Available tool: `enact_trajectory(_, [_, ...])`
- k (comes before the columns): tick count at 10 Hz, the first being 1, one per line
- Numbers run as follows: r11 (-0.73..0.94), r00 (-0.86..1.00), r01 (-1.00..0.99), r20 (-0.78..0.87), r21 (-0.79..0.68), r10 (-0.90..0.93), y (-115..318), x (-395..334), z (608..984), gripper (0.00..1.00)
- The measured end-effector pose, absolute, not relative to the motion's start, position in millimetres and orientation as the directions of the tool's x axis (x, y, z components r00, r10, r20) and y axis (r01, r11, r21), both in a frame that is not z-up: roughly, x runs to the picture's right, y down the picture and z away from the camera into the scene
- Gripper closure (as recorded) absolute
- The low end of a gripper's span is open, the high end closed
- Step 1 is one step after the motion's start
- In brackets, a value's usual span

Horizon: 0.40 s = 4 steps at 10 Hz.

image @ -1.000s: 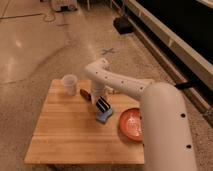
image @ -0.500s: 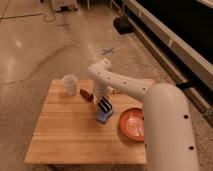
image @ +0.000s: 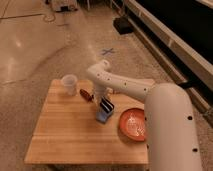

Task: Place the eraser on the white sponge

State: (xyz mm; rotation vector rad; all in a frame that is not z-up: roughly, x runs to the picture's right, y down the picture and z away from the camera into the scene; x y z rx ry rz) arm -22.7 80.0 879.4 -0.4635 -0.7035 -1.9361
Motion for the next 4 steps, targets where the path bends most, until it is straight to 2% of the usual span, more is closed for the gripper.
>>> enact_trajectory(4, [-0.342,-0.458,0.889,0.588,0.305,-0.667,83.9,-21.7,873.9,0.20])
